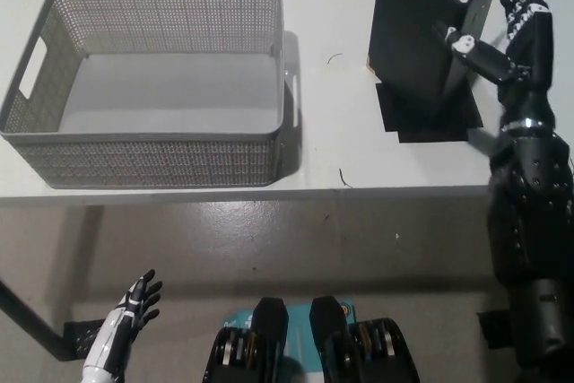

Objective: A notebook is kept standing on the table on the right hand side and a container is kept on the left hand side and the robot uses its right hand to grab the notebook and places it in the container

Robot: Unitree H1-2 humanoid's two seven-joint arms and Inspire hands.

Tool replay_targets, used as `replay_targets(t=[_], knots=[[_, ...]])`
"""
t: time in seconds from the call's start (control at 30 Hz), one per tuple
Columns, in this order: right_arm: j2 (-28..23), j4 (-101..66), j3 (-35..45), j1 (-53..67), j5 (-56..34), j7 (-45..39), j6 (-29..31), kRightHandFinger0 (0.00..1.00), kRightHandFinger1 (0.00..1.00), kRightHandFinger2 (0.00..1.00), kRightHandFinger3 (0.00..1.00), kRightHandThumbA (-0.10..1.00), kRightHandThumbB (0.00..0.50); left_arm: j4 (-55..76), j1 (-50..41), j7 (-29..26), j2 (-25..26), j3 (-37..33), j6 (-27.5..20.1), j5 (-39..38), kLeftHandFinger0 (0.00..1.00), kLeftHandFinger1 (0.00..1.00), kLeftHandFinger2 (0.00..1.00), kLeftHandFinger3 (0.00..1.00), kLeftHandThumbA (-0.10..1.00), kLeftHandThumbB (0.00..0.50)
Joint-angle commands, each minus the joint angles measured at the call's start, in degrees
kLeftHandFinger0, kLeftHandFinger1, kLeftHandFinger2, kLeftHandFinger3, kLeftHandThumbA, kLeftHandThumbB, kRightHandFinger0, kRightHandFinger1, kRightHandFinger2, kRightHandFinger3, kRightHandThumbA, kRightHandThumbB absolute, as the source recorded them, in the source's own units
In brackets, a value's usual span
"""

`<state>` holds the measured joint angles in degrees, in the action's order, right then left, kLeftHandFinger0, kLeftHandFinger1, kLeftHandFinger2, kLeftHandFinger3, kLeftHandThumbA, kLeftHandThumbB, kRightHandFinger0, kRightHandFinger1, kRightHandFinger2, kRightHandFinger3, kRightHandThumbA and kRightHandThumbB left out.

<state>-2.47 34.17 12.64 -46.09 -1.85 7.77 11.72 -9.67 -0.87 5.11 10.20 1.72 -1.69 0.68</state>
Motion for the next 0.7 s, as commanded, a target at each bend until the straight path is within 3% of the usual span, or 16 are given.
replay_targets(t=[0.0, 0.3, 0.37, 0.5, 0.6, 0.63, 0.67], knots=[[0.32, 10.32, 1.14, -8.08, -4.56, -0.96, 2.01, 1.0, 1.0, 1.0, 1.0, 1.0, 0.463, 1.65, 0.42, 0.53, 0.54, 0.11, -1.51, -0.52, 1.0, 1.0, 1.0, 1.0, 1.0, 0.137], [-0.74, 31.96, 0.92, -15.39, -3.72, 1.52, 7.06, 1.0, 1.0, 1.0, 1.0, 1.0, 0.467, 1.6, -0.31, 0.67, 0.44, 0.14, -2.51, -0.81, 1.0, 1.0, 1.0, 1.0, 1.0, 0.148], [-0.15, 38.52, 0.37, -18.17, -3.27, 2.35, 6.3, 1.0, 1.0, 1.0, 1.0, 1.0, 0.498, 1.62, 0.19, 0.48, 0.44, -0.21, -2.07, -0.09, 1.0, 1.0, 1.0, 1.0, 1.0, 0.147], [0.28, 43.84, 0.3, -20.23, -3.46, 2.56, 5.09, 1.0, 1.0, 1.0, 1.0, 0.98, 0.48, 1.69, 0.27, 0.46, -0.02, -0.25, -2.19, -0.45, 1.0, 1.0, 1.0, 1.0, 1.0, 0.15], [0.89, 45.49, 3.06, -21.33, -5.95, 6.65, 3.75, 1.0, 1.0, 1.0, 1.0, 0.76, 0.5, 1.9, 0.37, 0.87, 0.3, -0.47, -2.36, -0.45, 1.0, 1.0, 1.0, 1.0, 1.0, 0.151], [0.82, 45.73, 3.08, -21.63, -5.71, 8.05, 3.4, 1.0, 1.0, 1.0, 1.0, 0.74, 0.5, 1.86, 0.52, 0.95, 0.33, -0.53, -2.5, -0.47, 1.0, 1.0, 1.0, 1.0, 1.0, 0.151], [0.94, 46.14, 2.17, -22.66, -4.15, 14.48, 1.05, 0.89, 0.82, 0.83, 0.96, 0.58, 0.468, 1.87, 0.54, 0.9, 0.54, -0.64, -2.31, -0.13, 1.0, 1.0, 1.0, 1.0, 1.0, 0.154]])
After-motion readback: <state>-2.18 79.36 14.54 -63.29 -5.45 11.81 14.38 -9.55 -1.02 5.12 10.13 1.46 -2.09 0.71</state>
